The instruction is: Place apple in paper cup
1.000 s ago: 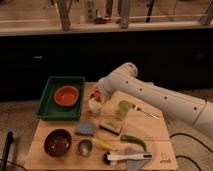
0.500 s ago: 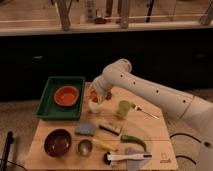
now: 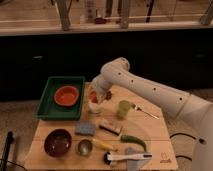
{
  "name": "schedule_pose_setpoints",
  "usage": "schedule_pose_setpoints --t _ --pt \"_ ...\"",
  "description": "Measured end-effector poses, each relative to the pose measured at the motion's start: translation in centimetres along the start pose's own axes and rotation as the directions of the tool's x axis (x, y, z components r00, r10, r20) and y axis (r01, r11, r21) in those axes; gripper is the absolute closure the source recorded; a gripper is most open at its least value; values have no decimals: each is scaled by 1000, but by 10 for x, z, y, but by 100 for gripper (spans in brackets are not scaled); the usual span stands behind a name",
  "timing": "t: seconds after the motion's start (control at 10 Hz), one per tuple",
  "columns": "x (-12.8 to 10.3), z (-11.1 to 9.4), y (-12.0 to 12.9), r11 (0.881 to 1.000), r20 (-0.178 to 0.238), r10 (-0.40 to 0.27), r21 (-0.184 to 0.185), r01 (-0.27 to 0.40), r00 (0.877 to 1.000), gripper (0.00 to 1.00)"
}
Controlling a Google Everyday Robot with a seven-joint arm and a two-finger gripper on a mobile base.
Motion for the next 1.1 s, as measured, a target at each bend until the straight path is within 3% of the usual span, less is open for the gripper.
schedule_pose_setpoints --t 0.7,0.8,1.1 --pt "-7 1 1 999 15 -17 -44 18 1000 28" --pt "-7 1 2 999 14 -17 -47 18 1000 21" --pt "-9 0 4 998 11 -19 -54 19 1000 20"
